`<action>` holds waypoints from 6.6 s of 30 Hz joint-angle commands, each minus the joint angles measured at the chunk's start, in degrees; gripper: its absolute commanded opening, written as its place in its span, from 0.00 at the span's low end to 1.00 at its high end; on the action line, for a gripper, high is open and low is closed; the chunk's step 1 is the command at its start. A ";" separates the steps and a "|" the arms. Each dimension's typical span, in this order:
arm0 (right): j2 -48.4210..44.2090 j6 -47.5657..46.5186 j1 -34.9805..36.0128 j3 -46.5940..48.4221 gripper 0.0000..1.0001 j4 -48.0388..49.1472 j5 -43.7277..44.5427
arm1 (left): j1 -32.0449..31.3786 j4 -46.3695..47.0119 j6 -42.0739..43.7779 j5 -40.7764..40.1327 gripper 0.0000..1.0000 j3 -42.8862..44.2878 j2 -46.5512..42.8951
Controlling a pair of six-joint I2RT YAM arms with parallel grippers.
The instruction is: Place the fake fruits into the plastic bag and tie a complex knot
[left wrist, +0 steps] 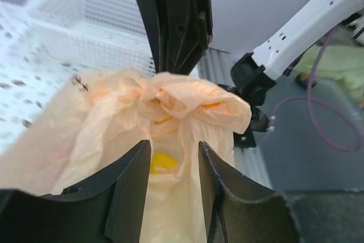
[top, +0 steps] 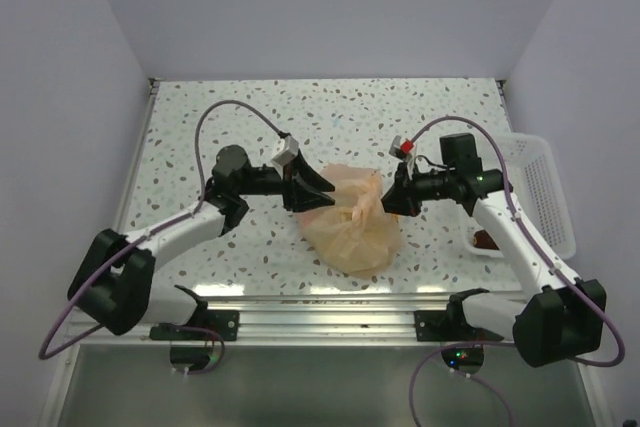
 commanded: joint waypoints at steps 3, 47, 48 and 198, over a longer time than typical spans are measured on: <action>1.05 -2.86 1.40 4.69 0.00 -4.07 3.90 | 0.07 -49.51 36.17 1.18 0.48 10.81 -8.76; -1.85 -2.84 4.83 6.44 0.00 -6.43 12.34 | -11.46 -54.94 18.09 -24.30 0.00 19.36 -4.37; -2.03 -3.64 4.83 6.54 0.00 -7.32 12.78 | -10.49 -55.02 18.97 -24.65 0.00 18.74 -4.46; 10.10 15.86 -17.23 1.53 0.00 8.93 36.33 | 29.95 -67.77 91.66 -25.54 0.00 6.43 5.03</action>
